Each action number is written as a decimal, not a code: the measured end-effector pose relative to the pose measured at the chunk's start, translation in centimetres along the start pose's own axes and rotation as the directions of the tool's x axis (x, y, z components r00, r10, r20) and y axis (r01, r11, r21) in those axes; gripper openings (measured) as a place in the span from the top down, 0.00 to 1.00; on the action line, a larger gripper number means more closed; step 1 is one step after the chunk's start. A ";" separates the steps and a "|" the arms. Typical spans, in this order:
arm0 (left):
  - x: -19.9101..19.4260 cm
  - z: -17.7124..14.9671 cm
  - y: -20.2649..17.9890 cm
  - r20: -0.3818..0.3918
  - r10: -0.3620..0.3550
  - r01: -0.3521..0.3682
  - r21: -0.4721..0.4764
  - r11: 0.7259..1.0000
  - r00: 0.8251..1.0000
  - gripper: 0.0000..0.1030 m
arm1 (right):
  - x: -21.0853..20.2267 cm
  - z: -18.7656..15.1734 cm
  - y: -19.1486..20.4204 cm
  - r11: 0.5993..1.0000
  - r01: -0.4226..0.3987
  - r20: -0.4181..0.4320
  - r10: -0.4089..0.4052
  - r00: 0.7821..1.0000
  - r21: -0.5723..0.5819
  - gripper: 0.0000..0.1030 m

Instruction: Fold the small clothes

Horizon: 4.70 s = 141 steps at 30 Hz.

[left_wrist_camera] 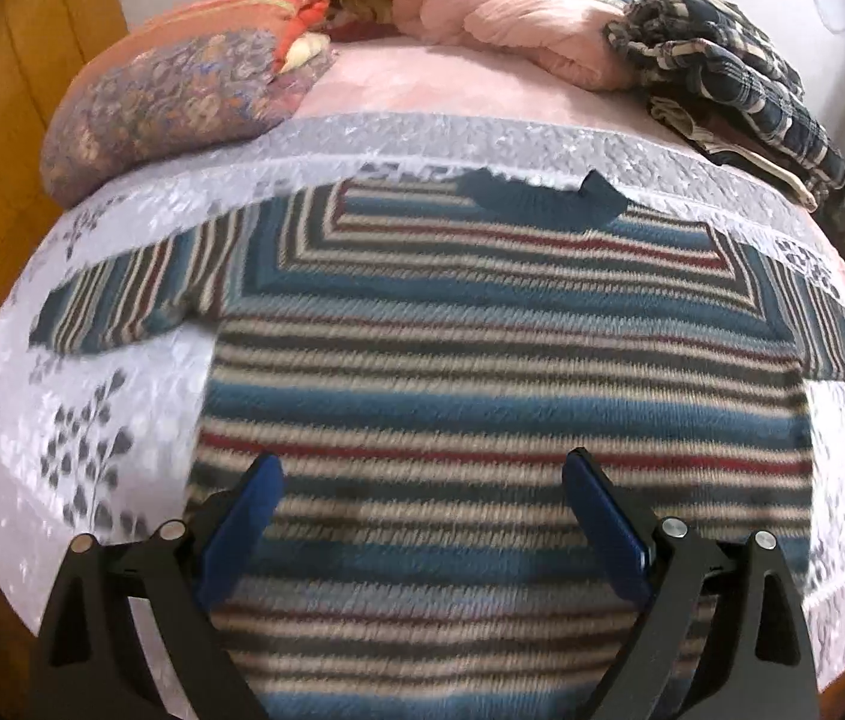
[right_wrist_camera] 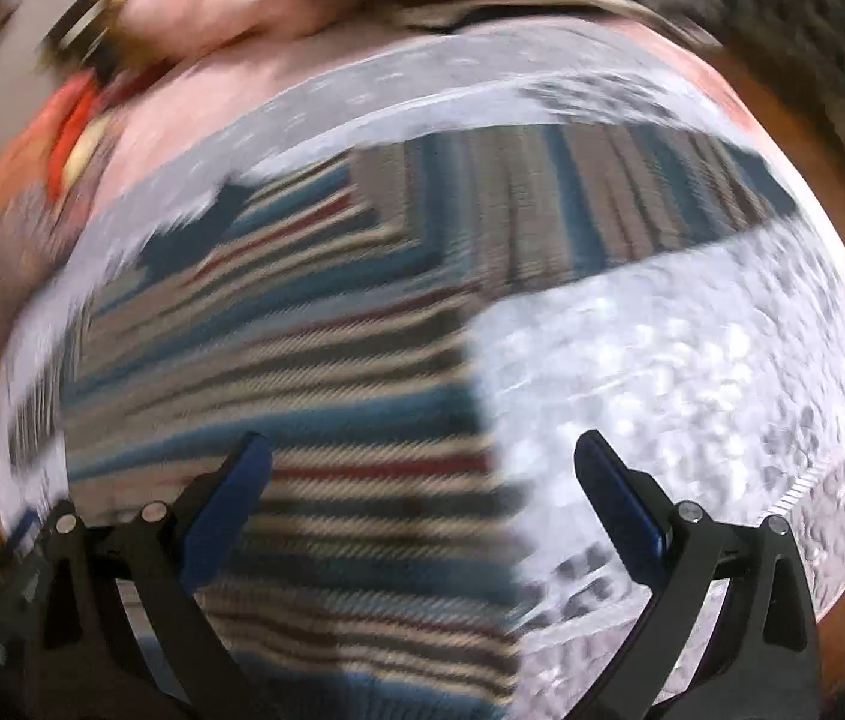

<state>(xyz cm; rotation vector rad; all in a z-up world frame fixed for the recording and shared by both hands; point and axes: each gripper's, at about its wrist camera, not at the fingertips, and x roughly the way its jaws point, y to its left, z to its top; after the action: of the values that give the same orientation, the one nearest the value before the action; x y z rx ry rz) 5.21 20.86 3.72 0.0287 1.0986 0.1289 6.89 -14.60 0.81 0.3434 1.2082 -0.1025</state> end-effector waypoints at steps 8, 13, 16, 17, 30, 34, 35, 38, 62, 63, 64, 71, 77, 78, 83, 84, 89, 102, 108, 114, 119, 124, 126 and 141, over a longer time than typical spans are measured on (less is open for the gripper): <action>4.7 5.2 -4.0 -0.025 -0.053 0.053 -0.014 0.999 0.998 0.08 | 4.3 7.9 -13.9 0.962 0.094 -0.036 -0.088 0.995 0.255 0.03; 6.8 7.2 -6.2 -0.015 -0.098 0.098 -0.036 0.995 0.995 0.08 | 7.0 10.5 -19.7 0.943 0.079 -0.054 -0.065 0.996 0.322 0.03; 7.7 7.8 -7.0 -0.015 -0.111 0.110 -0.039 0.993 0.994 0.08 | 8.3 11.6 -22.7 0.918 0.035 -0.028 -0.027 0.999 0.394 0.03; 8.0 7.9 -7.3 -0.013 -0.111 0.110 -0.035 0.993 0.994 0.08 | 8.7 12.0 -23.5 0.914 0.027 -0.023 -0.020 1.000 0.404 0.03; 11.0 8.9 -8.2 -0.011 -0.080 0.080 -0.023 0.997 0.997 0.08 | 11.6 14.2 -28.6 0.871 0.051 0.005 -0.062 0.998 0.488 0.41; 11.2 8.9 -7.6 -0.017 -0.085 0.084 -0.038 0.996 0.996 0.08 | 10.8 14.1 -28.7 0.869 -0.032 0.072 -0.005 0.997 0.494 0.88; 11.2 8.9 -7.5 -0.016 -0.082 0.081 -0.038 0.996 0.996 0.08 | 10.6 14.0 -28.9 0.864 -0.066 0.089 0.025 0.996 0.499 0.90; 11.0 8.9 -7.2 -0.013 -0.079 0.078 -0.035 0.996 0.997 0.08 | 9.4 14.6 -27.1 0.881 -0.093 0.138 0.032 0.990 0.464 0.91; 11.0 10.0 -2.5 -0.001 -0.097 0.096 -0.121 0.988 0.995 0.08 | 7.3 11.3 4.5 0.916 -0.348 0.043 0.363 0.931 -0.197 0.91; 11.0 10.1 -2.4 0.001 -0.102 0.102 -0.124 0.987 0.995 0.08 | 7.4 10.9 5.6 0.910 -0.351 0.038 0.368 0.929 -0.221 0.91; 10.9 10.1 -2.3 0.000 -0.110 0.109 -0.127 0.986 0.994 0.08 | 7.6 10.5 6.6 0.903 -0.354 0.029 0.372 0.928 -0.242 0.91; 11.1 10.3 -2.5 -0.015 -0.152 0.149 -0.126 0.981 0.988 0.08 | 11.3 7.3 10.9 0.881 -0.333 -0.075 0.328 0.942 -0.336 0.91; 11.4 10.1 -3.7 -0.044 -0.207 0.200 -0.124 0.972 0.977 0.08 | 14.7 5.7 11.2 0.884 -0.312 -0.133 0.283 0.950 -0.348 0.89; 11.4 10.2 -4.0 -0.049 -0.218 0.211 -0.122 0.970 0.975 0.08 | 14.9 5.4 11.3 0.878 -0.318 -0.147 0.283 0.948 -0.358 0.87; 11.6 9.9 -6.4 -0.083 -0.304 0.294 -0.110 0.949 0.949 0.08 | 12.5 5.6 9.9 0.814 -0.413 -0.230 0.346 0.909 -0.409 0.76; 11.7 9.8 -7.2 -0.096 -0.333 0.323 -0.109 0.940 0.938 0.08 | 11.2 6.0 8.9 0.800 -0.438 -0.232 0.373 0.898 -0.409 0.75; 12.2 9.3 -11.5 -0.164 -0.482 0.467 -0.126 0.875 0.861 0.09 | 7.2 10.0 2.4 0.888 -0.309 -0.048 0.312 0.949 -0.341 0.67; 14.5 8.1 -16.8 -0.223 -0.619 0.589 -0.189 0.785 0.753 0.68 | 8.8 11.9 -6.6 0.948 -0.314 0.004 0.314 0.949 -0.062 0.67; 12.0 9.3 -14.8 -0.100 -0.632 0.616 -0.149 0.773 0.769 0.85 | 9.5 12.1 -5.4 0.948 -0.306 -0.004 0.307 0.952 -0.083 0.67; 9.6 11.0 -10.5 -0.013 -0.605 0.602 -0.096 0.793 0.796 0.85 | 9.4 12.2 -4.1 0.922 -0.378 -0.022 0.378 0.926 -0.084 0.67; 9.9 11.5 -6.1 0.000 -0.566 0.564 -0.097 0.820 0.824 0.85 | 10.2 10.9 -0.3 0.868 -0.471 -0.121 0.456 0.882 -0.158 0.67; 12.0 10.5 -3.5 -0.019 -0.513 0.508 -0.110 0.854 0.858 0.85 | 11.8 9.4 3.2 0.871 -0.435 -0.184 0.400 0.898 -0.229 0.67; 13.5 9.8 -3.2 -0.052 -0.505 0.496 -0.129 0.859 0.861 0.85 | 12.9 9.1 3.7 0.888 -0.393 -0.194 0.353 0.915 -0.237 0.69; 11.3 9.8 -2.6 0.021 -0.353 0.352 0.038 0.935 0.935 0.54 | 14.9 9.0 3.7 0.904 -0.388 -0.198 0.354 0.914 -0.178 0.69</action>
<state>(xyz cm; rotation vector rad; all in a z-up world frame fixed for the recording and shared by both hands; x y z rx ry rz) 19.18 19.99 -2.07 -0.1363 1.0614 -0.2130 21.27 -12.35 -9.42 0.3933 1.2795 0.3932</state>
